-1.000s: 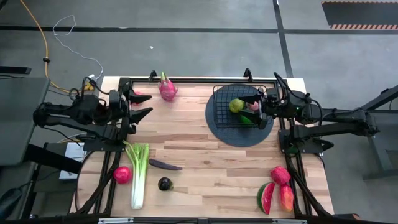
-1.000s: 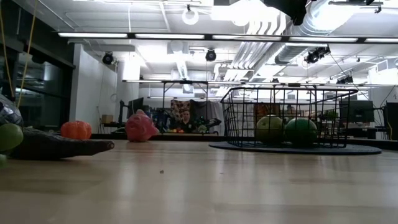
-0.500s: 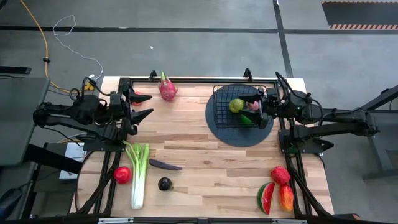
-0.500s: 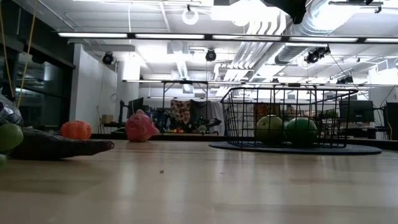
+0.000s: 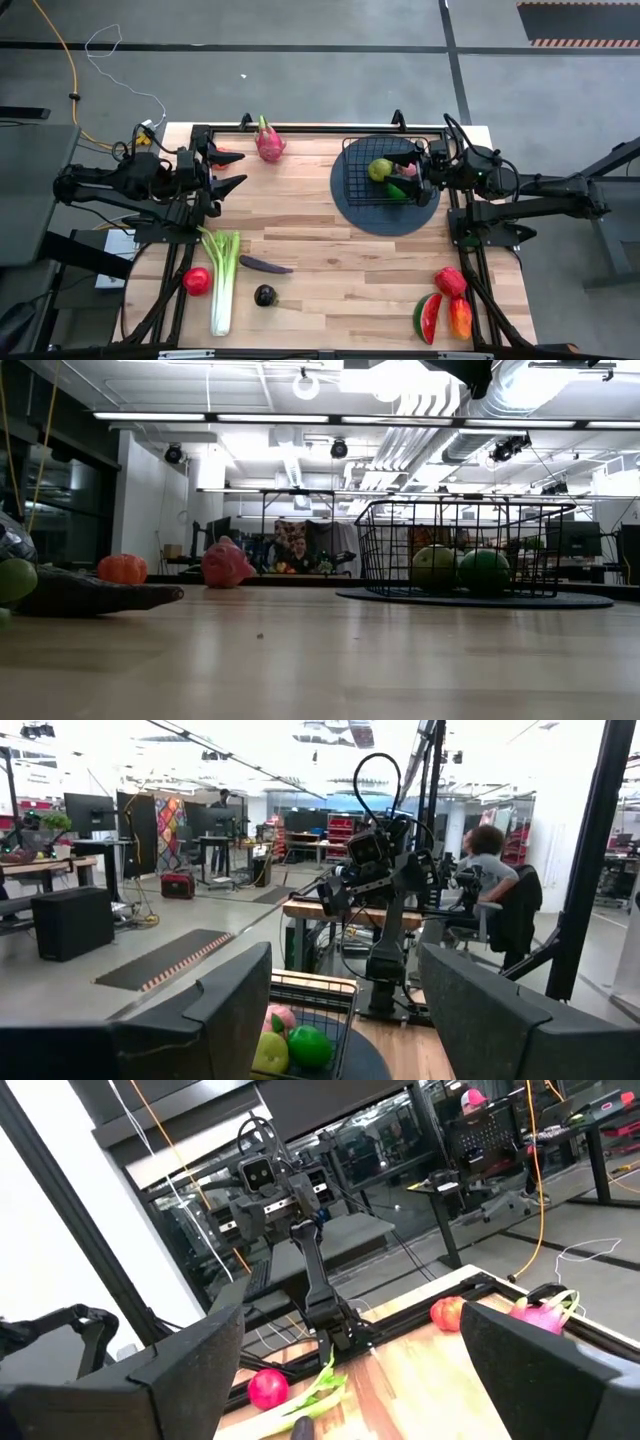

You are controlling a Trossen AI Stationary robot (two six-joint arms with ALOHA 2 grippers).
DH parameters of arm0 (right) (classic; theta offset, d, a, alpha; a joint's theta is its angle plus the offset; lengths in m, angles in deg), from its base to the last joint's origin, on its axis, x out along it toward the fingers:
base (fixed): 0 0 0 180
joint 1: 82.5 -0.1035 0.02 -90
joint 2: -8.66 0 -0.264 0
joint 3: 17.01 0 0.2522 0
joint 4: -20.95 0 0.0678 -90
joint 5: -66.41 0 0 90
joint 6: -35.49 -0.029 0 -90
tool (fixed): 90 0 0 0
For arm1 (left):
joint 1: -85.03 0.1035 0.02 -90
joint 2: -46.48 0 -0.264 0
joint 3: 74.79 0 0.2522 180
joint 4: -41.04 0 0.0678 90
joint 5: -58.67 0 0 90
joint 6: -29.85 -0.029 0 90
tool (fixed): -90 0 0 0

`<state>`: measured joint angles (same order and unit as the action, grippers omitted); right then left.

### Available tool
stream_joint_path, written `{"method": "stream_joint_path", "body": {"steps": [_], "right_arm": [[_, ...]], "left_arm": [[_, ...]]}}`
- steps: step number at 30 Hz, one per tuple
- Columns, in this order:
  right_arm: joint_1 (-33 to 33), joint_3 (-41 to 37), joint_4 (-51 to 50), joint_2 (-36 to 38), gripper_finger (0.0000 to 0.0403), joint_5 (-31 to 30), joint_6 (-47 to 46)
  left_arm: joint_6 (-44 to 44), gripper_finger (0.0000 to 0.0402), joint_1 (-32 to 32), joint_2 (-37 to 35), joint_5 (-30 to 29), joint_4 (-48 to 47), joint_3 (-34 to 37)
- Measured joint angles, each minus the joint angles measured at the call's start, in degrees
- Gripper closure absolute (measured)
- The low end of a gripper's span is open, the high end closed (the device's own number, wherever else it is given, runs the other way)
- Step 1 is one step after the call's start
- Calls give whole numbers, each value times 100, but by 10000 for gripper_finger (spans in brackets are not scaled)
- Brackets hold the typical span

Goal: Build produce basket
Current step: Put the bell pepper into the wire basket

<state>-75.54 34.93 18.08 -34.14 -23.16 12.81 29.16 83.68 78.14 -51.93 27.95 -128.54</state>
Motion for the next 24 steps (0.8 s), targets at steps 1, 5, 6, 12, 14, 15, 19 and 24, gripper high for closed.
{"method": "stream_joint_path", "body": {"steps": [1, 5, 6, 12, 14, 15, 19, 24], "right_arm": [[2, 0, 2, 0, 41, 2, 17], [-7, 368, -826, -87, 41, 44, -99], [-33, 555, -1315, -144, 41, 102, -171], [-586, 1848, -4852, -896, 41, 557, -1013], [-899, 2129, -5933, -1179, 41, 775, -1571], [-1076, 2213, -6446, -1314, 41, 875, -1900], [-1908, 2240, -7880, -1749, 41, 1281, -3550], [-3063, 1769, -8352, -2084, 41, 1532, -5566]], "left_arm": [[0, 161, 0, -2, 0, 0, 0], [0, 161, 0, 0, 0, 0, 0], [0, 161, 0, 0, -2, 0, 0], [0, 161, 2, -1, -45, 1, 0], [0, 161, 2, -1, -48, 1, 0], [0, 161, 2, -1, -48, 1, 0], [2, 161, 2, 0, -59, 2, 0], [1, 161, 2, -1, -61, 4, 0]]}}
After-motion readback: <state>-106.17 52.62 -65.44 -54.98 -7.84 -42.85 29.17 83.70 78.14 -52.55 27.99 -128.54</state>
